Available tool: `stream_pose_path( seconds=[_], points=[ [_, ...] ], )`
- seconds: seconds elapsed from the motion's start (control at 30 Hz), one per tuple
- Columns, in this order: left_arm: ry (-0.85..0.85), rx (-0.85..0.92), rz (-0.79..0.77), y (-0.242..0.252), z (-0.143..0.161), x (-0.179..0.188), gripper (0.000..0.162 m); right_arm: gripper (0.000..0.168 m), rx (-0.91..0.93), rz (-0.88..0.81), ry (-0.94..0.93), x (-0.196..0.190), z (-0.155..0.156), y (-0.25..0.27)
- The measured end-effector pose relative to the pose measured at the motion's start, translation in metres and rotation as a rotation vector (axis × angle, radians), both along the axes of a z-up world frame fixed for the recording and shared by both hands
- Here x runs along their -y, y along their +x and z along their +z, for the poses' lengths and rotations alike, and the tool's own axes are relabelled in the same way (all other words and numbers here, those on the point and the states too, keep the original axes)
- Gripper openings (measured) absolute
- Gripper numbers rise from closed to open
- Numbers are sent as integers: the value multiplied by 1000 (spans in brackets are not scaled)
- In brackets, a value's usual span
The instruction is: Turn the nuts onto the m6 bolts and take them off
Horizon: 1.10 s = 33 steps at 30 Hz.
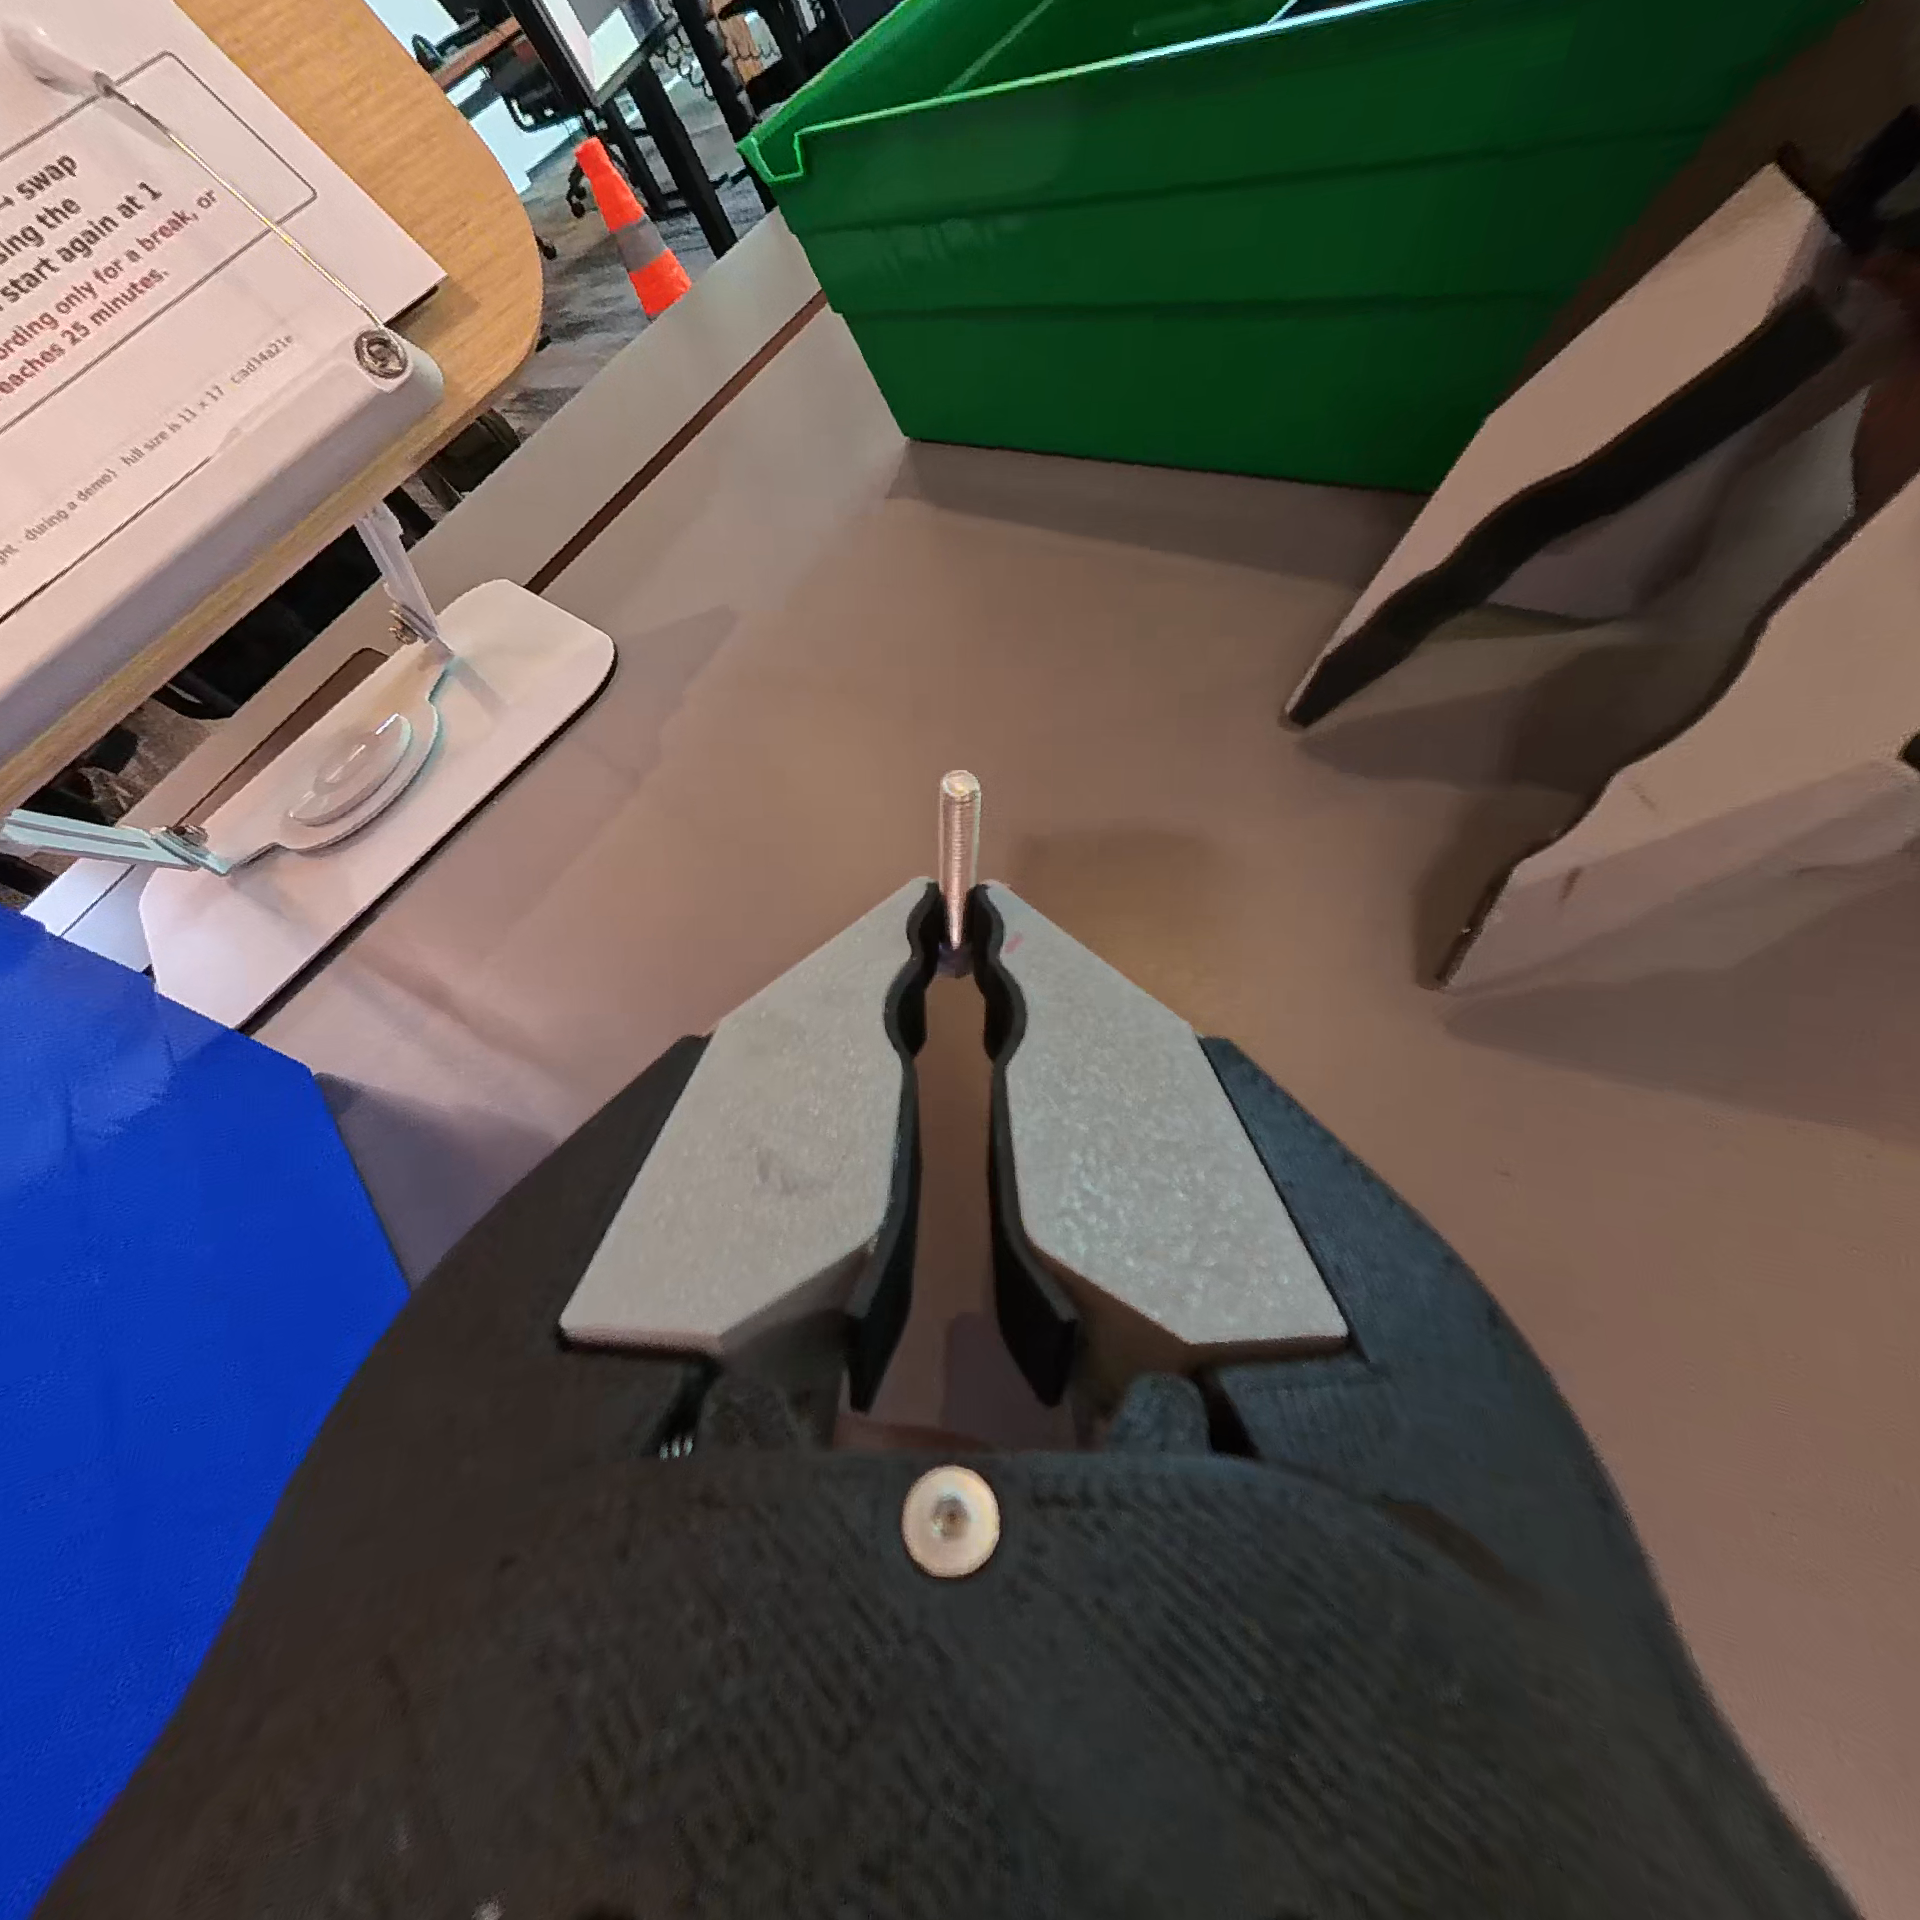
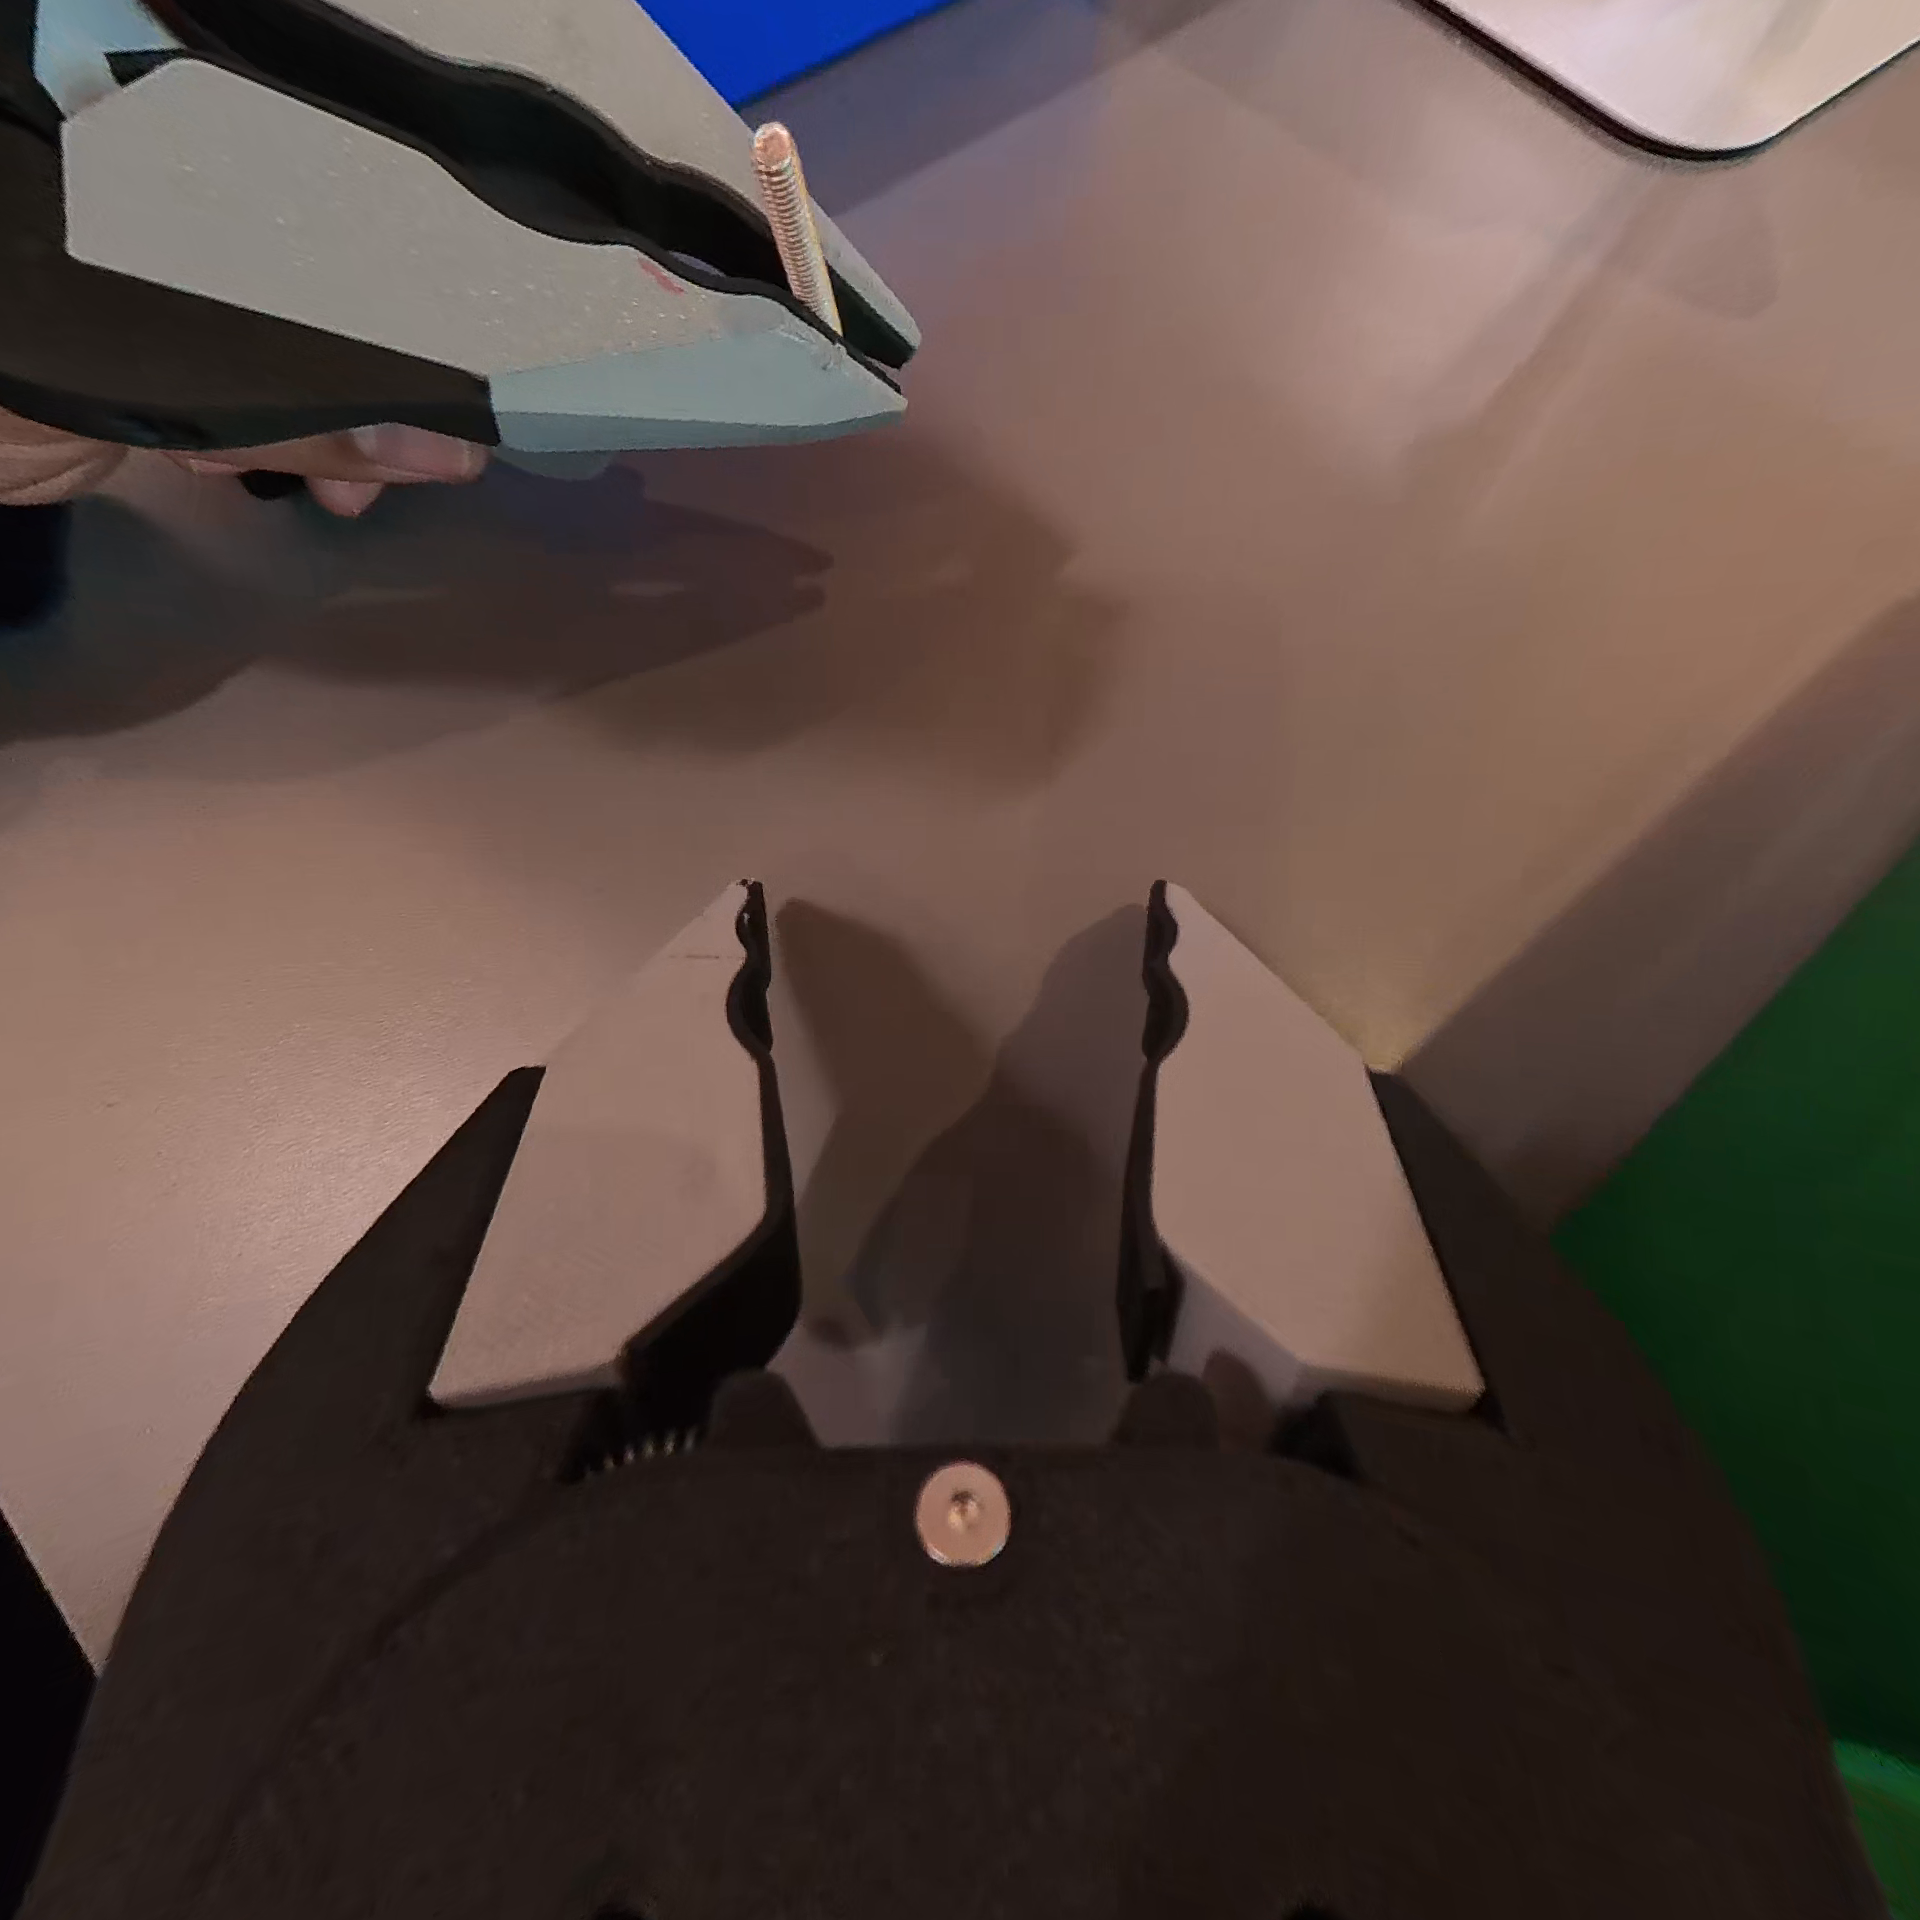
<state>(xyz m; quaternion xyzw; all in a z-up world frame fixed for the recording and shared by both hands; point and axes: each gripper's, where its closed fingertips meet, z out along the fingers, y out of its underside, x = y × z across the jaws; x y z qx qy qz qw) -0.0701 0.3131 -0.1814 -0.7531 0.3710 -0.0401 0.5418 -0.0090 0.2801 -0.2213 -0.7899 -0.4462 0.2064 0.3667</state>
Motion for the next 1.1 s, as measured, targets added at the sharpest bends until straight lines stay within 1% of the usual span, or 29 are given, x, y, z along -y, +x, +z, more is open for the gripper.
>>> stream_pose_path(
  seconds=[0.13,0.23,0.33,0.4,0.53,0.67,0.73,0.83,0.87,0.97,1.07,1.1],
  points=[
    [-18,20,18,-1,0,2,3,70,-1,8,-14,2,-1,0],
    [-76,38,-9,7,-4,11,3,71,8,27,-44,5,-4,-1],
    [-47,-43,3,6,-9,11,3,70,-4,24,-53,4,-4,-1],
    [-53,-63,8,6,-12,10,3,70,12,27,-37,5,-5,-2],
    [-58,-9,27,2,-7,7,2,71,36,24,-16,5,-6,-2],
    [-42,39,82,-7,-1,1,3,69,26,7,-28,4,-5,-7],
    [-40,52,88,-7,0,-1,3,68,49,29,-2,3,-6,-7],
    [-59,62,45,1,1,4,3,58,50,59,29,4,-4,-8],
    [-54,67,27,5,1,8,3,58,56,57,43,4,-4,-8],
    [-13,-19,24,5,-3,11,3,59,76,39,103,-1,-2,-8],
    [-19,-25,25,6,-4,10,3,55,89,38,143,-9,0,-8],
    [-21,-28,25,6,-5,9,3,55,83,37,127,-10,-1,-8]
  ],
)
